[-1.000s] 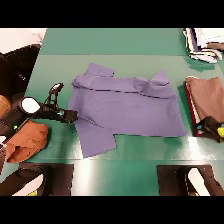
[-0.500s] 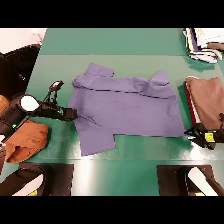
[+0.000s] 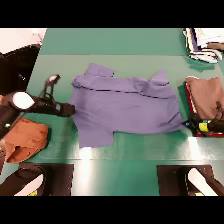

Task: Fold the shirts.

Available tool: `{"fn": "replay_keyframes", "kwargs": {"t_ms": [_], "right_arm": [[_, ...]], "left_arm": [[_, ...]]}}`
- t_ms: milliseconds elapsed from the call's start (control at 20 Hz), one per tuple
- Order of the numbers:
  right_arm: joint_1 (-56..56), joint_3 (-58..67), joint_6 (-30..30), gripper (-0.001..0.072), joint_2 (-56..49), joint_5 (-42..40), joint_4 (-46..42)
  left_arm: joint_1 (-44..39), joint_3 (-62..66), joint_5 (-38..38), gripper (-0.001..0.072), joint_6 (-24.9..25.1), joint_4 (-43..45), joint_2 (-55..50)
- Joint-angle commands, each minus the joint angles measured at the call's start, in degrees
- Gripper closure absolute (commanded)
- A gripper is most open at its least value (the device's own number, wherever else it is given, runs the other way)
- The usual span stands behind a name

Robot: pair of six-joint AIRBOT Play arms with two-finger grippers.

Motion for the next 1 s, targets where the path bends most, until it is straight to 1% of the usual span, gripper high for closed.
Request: {"fn": "replay_keyframes", "kwargs": {"t_ms": [0,150,350,450,550,650,750,800,900,950], "right_arm": [[4.85,10.43,-0.20,0.0695,8.00,0.26,0.13],[8.26,26.71,-0.20,0.0695,13.60,0.68,-0.02],[9.38,46.62,-0.20,0.0696,17.22,0.76,-0.96],[9.38,54.80,-0.15,0.0696,18.32,1.73,-5.05],[9.38,61.92,-0.07,0.0696,18.38,3.52,-9.35],[9.38,68.57,0.76,0.0696,16.44,8.00,-12.50],[8.39,73.92,0.79,0.0696,12.96,12.81,-12.31],[7.85,75.97,0.81,0.0696,10.73,15.08,-11.89],[7.56,79.30,0.98,0.0697,5.51,20.06,-11.82],[7.67,80.15,1.03,0.0696,2.56,22.43,-11.82]], "left_arm": [[0.04,10.67,-4.22,0.0685,-2.84,7.98,6.29],[0.04,25.70,-6.38,0.0685,-2.84,11.56,12.09],[0.02,47.21,-5.77,0.0685,-3.34,11.52,15.52],[0.02,57.33,-4.92,0.0685,-5.14,11.32,15.50],[0.02,64.76,-3.78,0.0686,-5.42,11.32,14.97],[0.02,69.37,-3.63,0.0686,-5.40,11.32,14.38],[0.02,69.99,-3.63,0.0686,-5.33,11.58,13.77],[0.02,69.99,-4.81,0.0686,-5.27,11.96,12.48],[0.02,69.96,-9.42,0.0685,-2.36,12.68,8.31],[0.02,69.77,-11.93,0.0685,-1.84,13.33,5.40]]}}
